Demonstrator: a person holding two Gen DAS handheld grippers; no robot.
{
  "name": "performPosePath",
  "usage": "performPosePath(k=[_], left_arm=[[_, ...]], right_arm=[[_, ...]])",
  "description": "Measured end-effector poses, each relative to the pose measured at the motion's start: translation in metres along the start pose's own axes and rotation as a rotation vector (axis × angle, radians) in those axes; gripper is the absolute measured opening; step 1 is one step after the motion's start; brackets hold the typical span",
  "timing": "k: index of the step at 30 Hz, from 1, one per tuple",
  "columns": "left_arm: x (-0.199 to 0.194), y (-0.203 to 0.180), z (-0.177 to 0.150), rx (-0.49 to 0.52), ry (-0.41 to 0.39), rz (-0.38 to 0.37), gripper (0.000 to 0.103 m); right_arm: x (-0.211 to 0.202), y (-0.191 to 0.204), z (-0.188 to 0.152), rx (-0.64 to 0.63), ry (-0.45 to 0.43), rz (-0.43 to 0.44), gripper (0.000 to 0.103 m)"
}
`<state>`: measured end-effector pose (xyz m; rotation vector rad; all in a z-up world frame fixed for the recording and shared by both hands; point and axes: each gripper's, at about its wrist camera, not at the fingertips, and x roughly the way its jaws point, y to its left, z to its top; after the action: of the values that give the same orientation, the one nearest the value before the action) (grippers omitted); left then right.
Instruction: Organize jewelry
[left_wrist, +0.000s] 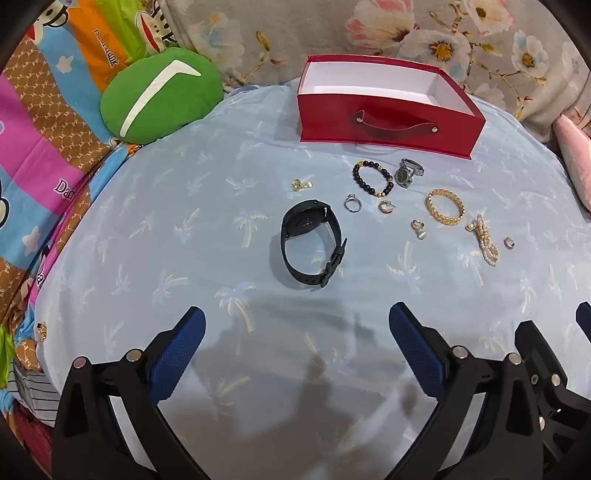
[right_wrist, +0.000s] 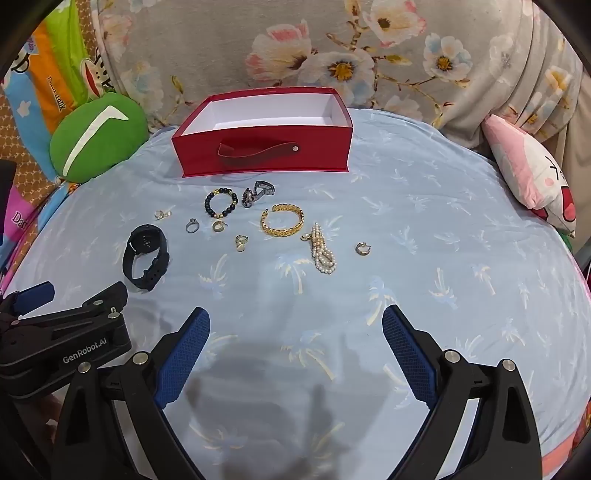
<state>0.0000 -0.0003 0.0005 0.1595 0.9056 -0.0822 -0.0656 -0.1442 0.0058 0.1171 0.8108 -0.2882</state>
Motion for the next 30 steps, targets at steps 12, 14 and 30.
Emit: performPosePath(k=[12, 14, 30], left_arm=[[0.0021, 0.0052, 0.0005, -0.019, 0.006, -0.012, 0.097], [0.0003, 0.0046, -0.0036, -0.020, -0.002, -0.008, 0.097], [0.0017, 0.0037, -0.0045, -0.015, 0.008, -0.001, 0.098]], right_arm=[[-0.0012, -0.0009, -0.0019, 0.004, -0.012, 0.004, 0.093], [-0.0003, -0.0019, -0.0023, 0.004, -0.012, 0.003, 0.093], [-0.0025, 0.0015, -0.0026, 0.002, -0.013, 0.004, 0.093]])
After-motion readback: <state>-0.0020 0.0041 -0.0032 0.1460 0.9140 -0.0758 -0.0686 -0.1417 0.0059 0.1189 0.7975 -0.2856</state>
